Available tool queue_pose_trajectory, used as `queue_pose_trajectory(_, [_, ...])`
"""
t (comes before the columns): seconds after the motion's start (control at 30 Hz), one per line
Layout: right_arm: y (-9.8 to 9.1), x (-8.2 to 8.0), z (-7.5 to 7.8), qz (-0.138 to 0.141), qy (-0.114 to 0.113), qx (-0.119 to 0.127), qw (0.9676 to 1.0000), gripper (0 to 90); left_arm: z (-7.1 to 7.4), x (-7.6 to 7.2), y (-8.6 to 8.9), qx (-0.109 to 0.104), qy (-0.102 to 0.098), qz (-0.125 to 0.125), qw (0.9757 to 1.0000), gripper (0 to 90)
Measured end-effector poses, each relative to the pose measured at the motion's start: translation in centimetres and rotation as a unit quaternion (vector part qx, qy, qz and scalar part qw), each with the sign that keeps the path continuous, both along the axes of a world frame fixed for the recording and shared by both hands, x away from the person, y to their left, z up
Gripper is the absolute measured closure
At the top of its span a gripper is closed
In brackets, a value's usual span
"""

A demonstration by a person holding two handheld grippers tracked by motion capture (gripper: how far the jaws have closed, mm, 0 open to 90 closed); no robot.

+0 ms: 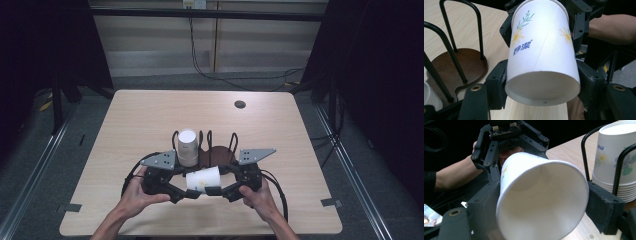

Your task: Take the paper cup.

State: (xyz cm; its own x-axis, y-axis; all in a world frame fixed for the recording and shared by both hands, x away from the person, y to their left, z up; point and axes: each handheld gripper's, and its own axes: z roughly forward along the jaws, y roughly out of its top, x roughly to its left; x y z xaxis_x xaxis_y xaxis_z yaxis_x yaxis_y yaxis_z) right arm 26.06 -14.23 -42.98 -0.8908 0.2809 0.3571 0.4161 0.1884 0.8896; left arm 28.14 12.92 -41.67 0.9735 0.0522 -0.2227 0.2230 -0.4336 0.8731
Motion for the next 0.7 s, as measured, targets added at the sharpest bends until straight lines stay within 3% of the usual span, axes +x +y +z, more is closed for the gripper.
queue_pose_trajectory(0.2, [-0.12,0.26,-0.10,0.007,0.016,-0.003,0.9998,21.2,-0.17,0.04,-0.11,0.009,-0.002,-0.001,1.0000,35.4])
queue_pose_trajectory(0.7, [-0.34,0.49,0.12,0.006,0.021,-0.006,0.9997,27.7,-0.96,0.34,-0.64,0.026,0.003,0.004,0.9996,29.4])
